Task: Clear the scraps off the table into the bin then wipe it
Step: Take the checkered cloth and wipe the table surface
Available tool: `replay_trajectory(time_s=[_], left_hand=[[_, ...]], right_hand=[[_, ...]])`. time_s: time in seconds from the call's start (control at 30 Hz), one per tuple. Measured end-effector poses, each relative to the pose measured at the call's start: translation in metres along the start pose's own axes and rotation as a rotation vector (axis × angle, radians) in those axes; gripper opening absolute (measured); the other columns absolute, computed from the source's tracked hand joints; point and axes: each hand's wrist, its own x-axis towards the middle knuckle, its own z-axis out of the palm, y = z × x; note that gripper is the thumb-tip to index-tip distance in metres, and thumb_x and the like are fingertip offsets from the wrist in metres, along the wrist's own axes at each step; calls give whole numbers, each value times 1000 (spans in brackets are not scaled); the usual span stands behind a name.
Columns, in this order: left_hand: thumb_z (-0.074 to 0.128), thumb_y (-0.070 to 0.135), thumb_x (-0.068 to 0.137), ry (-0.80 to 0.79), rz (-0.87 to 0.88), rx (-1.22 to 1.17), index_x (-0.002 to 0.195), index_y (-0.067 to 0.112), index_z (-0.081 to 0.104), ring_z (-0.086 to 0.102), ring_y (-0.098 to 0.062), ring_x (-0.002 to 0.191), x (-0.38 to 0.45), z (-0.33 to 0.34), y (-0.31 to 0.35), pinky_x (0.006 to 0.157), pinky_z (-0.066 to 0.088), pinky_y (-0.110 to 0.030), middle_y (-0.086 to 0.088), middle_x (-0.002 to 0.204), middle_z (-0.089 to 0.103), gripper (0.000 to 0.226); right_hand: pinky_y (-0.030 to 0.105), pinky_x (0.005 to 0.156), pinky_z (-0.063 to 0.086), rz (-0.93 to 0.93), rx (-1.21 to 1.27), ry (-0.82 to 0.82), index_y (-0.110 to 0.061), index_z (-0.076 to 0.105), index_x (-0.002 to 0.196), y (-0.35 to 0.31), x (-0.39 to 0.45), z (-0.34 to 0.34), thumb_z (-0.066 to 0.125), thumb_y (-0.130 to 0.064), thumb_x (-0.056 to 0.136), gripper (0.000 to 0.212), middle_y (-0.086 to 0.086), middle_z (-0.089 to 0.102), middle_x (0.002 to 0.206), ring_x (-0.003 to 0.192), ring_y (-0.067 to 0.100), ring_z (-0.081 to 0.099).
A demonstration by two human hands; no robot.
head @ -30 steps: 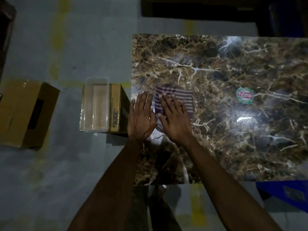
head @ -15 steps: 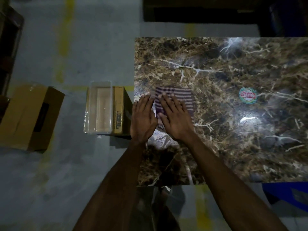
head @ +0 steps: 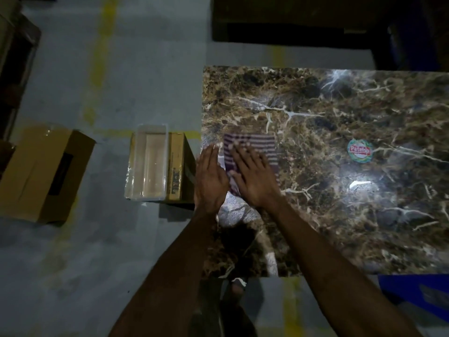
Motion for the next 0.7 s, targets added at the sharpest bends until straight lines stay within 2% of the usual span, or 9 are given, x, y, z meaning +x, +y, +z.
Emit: replay_trajectory(time_s=[0.1,0.17,0.3,0.4,0.53,0.6,0.7], left_hand=[[44,11,102,41,-46,-140,145,8,55,45,-23,144,9,-4,-7,119,38,-46,-7,151,53,45],[44,13,101,16,12,-44,148,7,52,44,-26,143,18,-6,-8,120,36,-48,-9,152,52,48],[38,14,101,11,70,124,154,4,43,38,-27,147,42,1,-2,128,19,-38,-11,159,45,54],[36,15,103,-9,75,134,155,3,41,32,-30,151,69,-1,-9,127,9,-32,-13,161,41,53],[38,15,107,-74,44,63,160,7,32,26,-24,155,112,-2,-13,127,16,-31,-10,167,30,54],[33,20,106,-96,16,16,162,8,26,21,-22,157,121,1,-8,127,18,-29,-8,170,23,57],[28,29,105,-75,-6,-25,162,10,27,26,-17,155,120,3,-3,118,29,-24,-4,171,23,60]], right_hand=[[45,130,3,6,-2,-34,-31,-1,167,33,-17,-8,19,-51,112,62,-9,-1,175,161,15,-6],[46,130,6,100,6,6,-29,2,167,50,-2,-14,15,-52,111,62,-6,1,175,161,16,-5],[50,129,6,274,45,82,-22,6,168,42,56,-17,10,-54,110,67,0,5,175,162,22,0],[51,129,8,222,48,84,-20,9,167,18,76,-13,12,-52,110,66,1,8,175,162,24,3],[49,129,9,-13,-12,-3,-26,6,168,19,41,-11,19,-49,111,63,-5,2,175,162,19,-2],[46,130,7,34,10,-18,-29,5,167,36,30,-17,20,-50,111,62,-7,3,175,161,16,-3],[47,129,9,226,20,38,-25,9,167,58,49,-24,14,-52,110,64,-4,8,175,161,16,0]])
